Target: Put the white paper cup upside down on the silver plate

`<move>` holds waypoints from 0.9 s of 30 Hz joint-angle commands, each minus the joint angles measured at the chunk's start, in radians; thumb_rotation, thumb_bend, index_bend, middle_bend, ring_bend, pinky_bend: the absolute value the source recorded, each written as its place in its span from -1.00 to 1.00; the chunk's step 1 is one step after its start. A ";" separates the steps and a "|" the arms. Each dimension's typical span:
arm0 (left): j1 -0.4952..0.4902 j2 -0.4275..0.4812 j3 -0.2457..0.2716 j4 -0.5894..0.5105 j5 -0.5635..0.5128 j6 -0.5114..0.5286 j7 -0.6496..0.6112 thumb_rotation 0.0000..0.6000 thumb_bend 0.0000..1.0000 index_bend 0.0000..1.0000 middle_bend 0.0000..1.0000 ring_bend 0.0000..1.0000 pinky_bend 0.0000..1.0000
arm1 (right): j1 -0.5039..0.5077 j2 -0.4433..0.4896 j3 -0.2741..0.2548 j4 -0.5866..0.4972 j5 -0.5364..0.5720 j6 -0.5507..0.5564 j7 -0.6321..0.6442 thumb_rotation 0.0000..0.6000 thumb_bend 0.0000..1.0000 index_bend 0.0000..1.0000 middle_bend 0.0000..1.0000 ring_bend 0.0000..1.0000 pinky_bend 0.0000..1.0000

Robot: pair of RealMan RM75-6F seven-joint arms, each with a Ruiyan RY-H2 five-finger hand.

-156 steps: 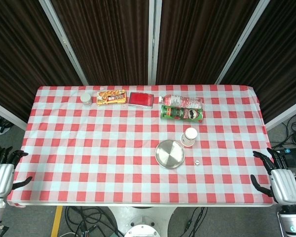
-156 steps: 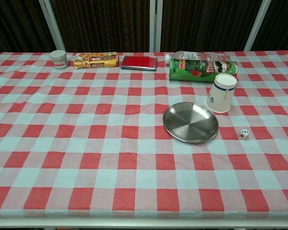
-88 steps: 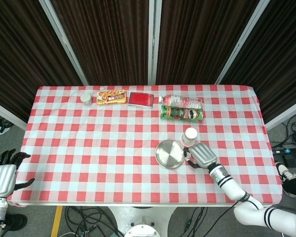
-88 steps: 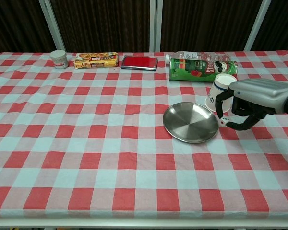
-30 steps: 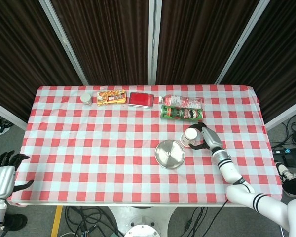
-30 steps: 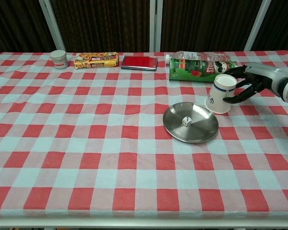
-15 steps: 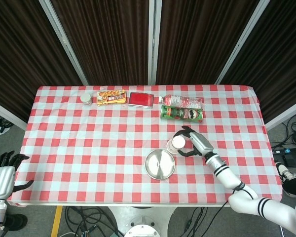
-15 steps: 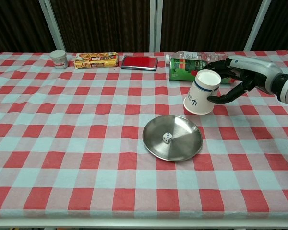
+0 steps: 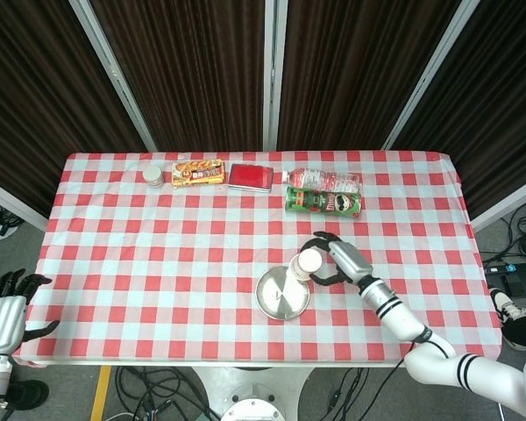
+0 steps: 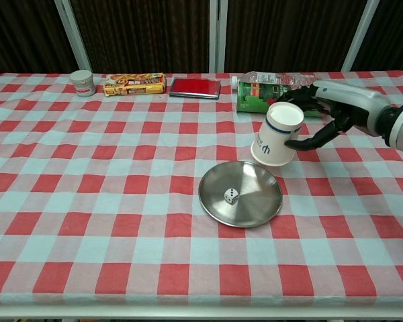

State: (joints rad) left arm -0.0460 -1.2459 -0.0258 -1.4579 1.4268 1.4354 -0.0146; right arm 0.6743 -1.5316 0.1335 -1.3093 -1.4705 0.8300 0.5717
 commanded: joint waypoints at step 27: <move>0.012 -0.017 0.006 0.026 -0.009 -0.008 -0.021 1.00 -0.87 -0.44 -0.55 -0.80 -0.83 | 0.096 -0.100 -0.113 0.067 -0.114 -0.010 0.050 1.00 -0.44 -0.12 -0.46 -0.85 -0.89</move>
State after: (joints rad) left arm -0.0342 -1.2626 -0.0196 -1.4319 1.4177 1.4272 -0.0357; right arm 0.7652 -1.6529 0.0478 -1.2241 -1.5455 0.8018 0.5801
